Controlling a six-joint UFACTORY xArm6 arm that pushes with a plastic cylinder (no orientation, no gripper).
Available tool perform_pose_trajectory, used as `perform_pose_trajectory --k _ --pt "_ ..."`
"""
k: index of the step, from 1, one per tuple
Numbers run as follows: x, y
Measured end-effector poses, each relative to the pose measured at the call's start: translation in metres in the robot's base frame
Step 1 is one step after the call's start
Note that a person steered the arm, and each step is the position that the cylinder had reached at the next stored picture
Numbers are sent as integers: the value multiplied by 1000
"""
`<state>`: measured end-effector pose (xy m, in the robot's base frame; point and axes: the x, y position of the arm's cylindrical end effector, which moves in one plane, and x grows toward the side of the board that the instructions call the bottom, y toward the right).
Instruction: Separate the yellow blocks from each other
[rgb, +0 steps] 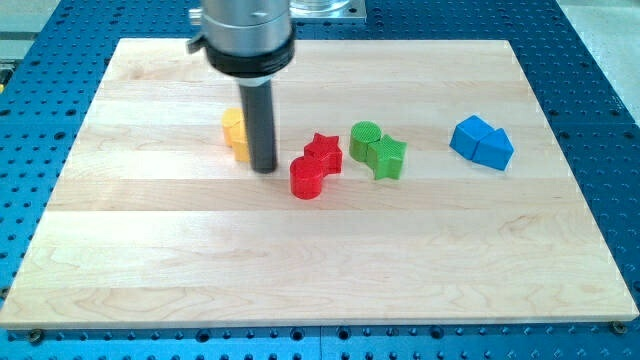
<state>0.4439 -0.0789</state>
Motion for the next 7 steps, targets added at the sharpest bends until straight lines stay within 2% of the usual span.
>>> perform_pose_trajectory --k 1,2,4,5,7 --pt "16 -41" --pt "-2 -46" --pt "-80 2" --pt "-79 -5" --pt "-32 -90"
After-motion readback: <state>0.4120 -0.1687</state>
